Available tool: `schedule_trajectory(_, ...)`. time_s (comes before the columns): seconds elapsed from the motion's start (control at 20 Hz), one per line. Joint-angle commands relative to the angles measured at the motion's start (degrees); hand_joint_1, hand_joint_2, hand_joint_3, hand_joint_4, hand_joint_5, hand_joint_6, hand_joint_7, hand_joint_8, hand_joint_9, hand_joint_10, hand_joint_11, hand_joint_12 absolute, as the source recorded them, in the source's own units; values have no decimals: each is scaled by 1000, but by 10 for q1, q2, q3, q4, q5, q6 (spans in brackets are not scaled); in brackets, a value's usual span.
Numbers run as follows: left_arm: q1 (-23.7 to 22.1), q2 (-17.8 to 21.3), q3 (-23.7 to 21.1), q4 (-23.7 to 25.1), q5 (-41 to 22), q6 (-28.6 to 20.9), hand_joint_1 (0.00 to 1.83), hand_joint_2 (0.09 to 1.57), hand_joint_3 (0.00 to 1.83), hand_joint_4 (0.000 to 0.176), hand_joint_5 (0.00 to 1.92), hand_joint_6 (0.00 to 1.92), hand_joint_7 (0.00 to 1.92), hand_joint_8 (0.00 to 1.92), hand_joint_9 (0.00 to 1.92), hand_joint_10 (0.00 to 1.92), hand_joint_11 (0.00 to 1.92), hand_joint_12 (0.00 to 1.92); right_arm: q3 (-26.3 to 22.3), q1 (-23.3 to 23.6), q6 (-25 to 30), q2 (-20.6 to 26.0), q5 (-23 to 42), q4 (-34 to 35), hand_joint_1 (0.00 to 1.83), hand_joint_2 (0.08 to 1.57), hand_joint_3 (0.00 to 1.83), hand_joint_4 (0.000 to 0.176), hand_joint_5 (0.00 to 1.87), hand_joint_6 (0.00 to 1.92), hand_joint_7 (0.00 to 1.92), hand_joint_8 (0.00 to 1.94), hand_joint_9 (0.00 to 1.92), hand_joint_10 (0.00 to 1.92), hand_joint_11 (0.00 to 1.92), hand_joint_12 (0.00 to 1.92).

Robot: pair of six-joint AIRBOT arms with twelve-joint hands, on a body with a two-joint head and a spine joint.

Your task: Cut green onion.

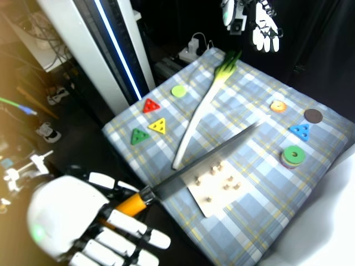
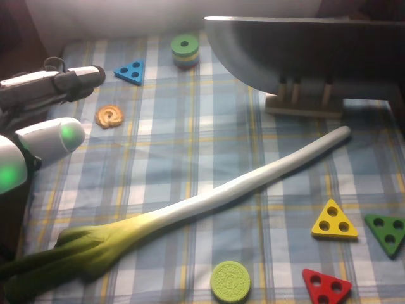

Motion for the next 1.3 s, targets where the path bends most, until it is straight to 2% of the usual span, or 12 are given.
schedule_trajectory(0.0, -3, -2, 2, 0, -70, -8, 449, 1322, 0, 0, 438, 8, 452, 10, 296, 7, 0, 304, 6, 10, 2, 4, 68, 10, 905, 994, 0, 22, 518, 7, 521, 5, 446, 2, 160, 260)
schedule_trajectory(0.4, -3, -6, 3, 0, -70, -11, 427, 1329, 1, 7, 416, 4, 474, 5, 359, 8, 0, 420, 20, 39, 2, -16, 50, -6, 921, 1037, 1, 0, 812, 27, 832, 30, 811, 81, 417, 1090)
schedule_trajectory(0.45, -2, -7, 3, 0, -70, -12, 421, 1339, 2, 10, 407, 2, 470, 1, 348, 2, 0, 383, 22, 41, 2, -19, 49, -6, 988, 1132, 9, 79, 861, 919, 915, 72, 894, 199, 474, 1289)
schedule_trajectory(0.55, -2, -9, 3, 0, -68, -13, 412, 1359, 7, 12, 400, 2, 447, 1, 327, 0, 0, 324, 26, 45, 2, -24, 46, -6, 979, 1173, 0, 130, 845, 1195, 836, 839, 840, 1180, 793, 1580)
schedule_trajectory(0.6, -2, -9, 3, 0, -67, -13, 414, 1365, 9, 12, 400, 2, 444, 0, 326, 0, 0, 324, 28, 47, 2, -27, 45, -6, 1007, 1164, 0, 87, 873, 1179, 874, 1309, 990, 1591, 1013, 1777)
schedule_trajectory(0.65, -2, -9, 4, 0, -67, -13, 401, 1371, 8, 9, 399, 1, 457, 4, 326, 0, 0, 328, 31, 50, 2, -31, 43, -6, 1014, 1155, 0, 87, 893, 1159, 939, 1527, 1087, 1765, 1121, 1889)
schedule_trajectory(0.7, -2, -9, 4, 0, -67, -14, 416, 1371, 5, 10, 393, 1, 457, 2, 330, 2, 0, 315, 33, 52, 2, -33, 42, -6, 1001, 1128, 0, 0, 828, 1356, 904, 1807, 1036, 1890, 1097, 1915)
schedule_trajectory(0.85, -1, -9, 4, 0, -66, -14, 429, 1371, 0, 19, 368, 4, 454, 4, 335, 3, 0, 270, 33, 60, -10, -36, 39, -6, 923, 1149, 0, 0, 933, 1889, 1025, 1940, 1112, 1921, 1187, 1921)
schedule_trajectory(0.9, 0, -9, 4, -1, -66, -14, 419, 1374, 1, 20, 365, 2, 451, 1, 334, 2, 0, 271, 33, 62, -13, -36, 38, -6, 910, 1166, 0, 17, 964, 1915, 1044, 1941, 1130, 1921, 1207, 1921)
schedule_trajectory(0.95, 0, -9, 4, -1, -66, -15, 414, 1377, 1, 18, 367, 1, 455, 2, 333, 1, 0, 218, 33, 62, -15, -36, 38, -6, 879, 1189, 0, 102, 1005, 1920, 1105, 1941, 1199, 1921, 1265, 1921)
schedule_trajectory(1.0, 1, -9, 4, -1, -66, -15, 413, 1376, 0, 25, 363, 0, 458, 2, 333, 0, 0, 225, 33, 63, -15, -36, 38, -6, 855, 1219, 4, 127, 1047, 1921, 1190, 1941, 1292, 1921, 1356, 1921)
schedule_trajectory(1.25, 3, -9, 4, -2, -66, -19, 457, 1359, 0, 13, 384, 2, 454, 1, 344, 2, 0, 276, 30, 63, -15, -33, 40, -7, 707, 1301, 6, 148, 1111, 1921, 1359, 1941, 1491, 1921, 1548, 1921)
